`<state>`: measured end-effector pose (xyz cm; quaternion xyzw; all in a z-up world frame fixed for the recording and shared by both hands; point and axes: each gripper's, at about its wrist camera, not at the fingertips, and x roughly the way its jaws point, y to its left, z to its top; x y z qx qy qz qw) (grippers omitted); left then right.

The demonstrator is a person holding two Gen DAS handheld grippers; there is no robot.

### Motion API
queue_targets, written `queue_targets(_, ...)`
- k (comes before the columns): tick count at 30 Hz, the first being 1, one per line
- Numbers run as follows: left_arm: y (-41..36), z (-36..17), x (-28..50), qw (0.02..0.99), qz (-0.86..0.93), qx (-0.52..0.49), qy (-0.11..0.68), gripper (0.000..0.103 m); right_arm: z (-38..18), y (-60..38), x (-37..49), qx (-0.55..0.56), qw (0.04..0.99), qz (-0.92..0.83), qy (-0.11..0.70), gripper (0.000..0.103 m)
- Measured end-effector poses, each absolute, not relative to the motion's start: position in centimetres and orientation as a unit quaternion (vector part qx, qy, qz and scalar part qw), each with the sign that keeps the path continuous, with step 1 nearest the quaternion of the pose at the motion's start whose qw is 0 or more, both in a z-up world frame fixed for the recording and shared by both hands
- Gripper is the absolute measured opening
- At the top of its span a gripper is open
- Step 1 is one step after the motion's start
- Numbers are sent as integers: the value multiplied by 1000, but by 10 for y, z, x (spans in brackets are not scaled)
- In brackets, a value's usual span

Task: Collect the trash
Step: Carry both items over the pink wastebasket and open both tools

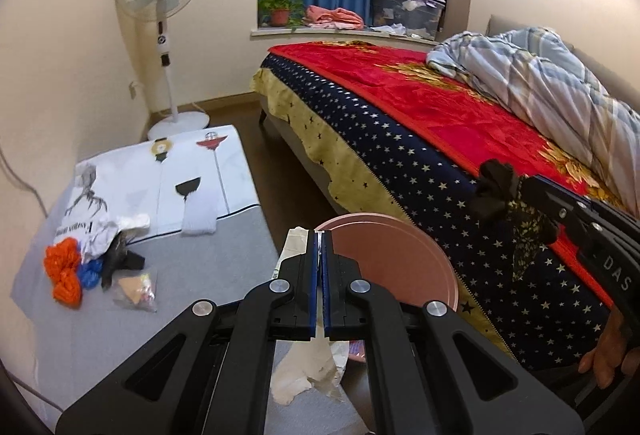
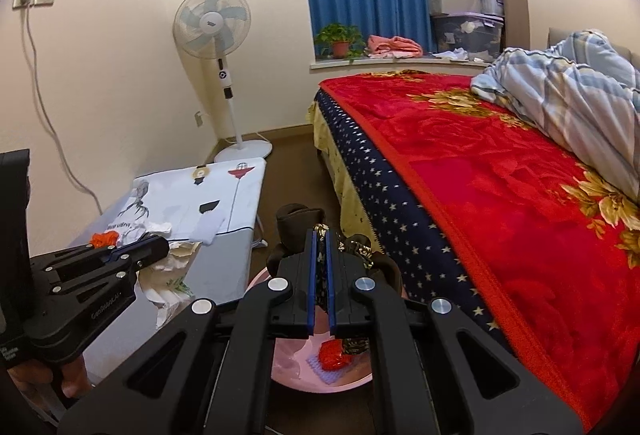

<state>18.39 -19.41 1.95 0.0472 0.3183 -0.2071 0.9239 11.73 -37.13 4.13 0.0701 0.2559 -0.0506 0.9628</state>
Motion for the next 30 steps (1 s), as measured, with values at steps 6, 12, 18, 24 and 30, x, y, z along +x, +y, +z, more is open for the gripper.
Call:
queue_targets(6, -220, 22, 190, 918, -224, 63, 320, 2, 41, -388, 125, 85, 960, -66, 258, 5)
queue_targets(12, -238, 20, 205, 913, -238, 60, 326, 2, 36, -397, 137, 87, 955, -78, 272, 5)
queue_targets(18, -249, 9, 225, 908, -240, 58, 338, 2, 27, -404, 161, 93, 947, -93, 292, 5)
queue_targets(24, -251, -7, 243, 900, -250, 43, 354, 2, 14, -408, 175, 92, 941, -103, 310, 5)
queue_targets(30, -259, -28, 258, 887, -265, 45, 375, 2, -2, -415, 185, 106, 930, -103, 337, 5)
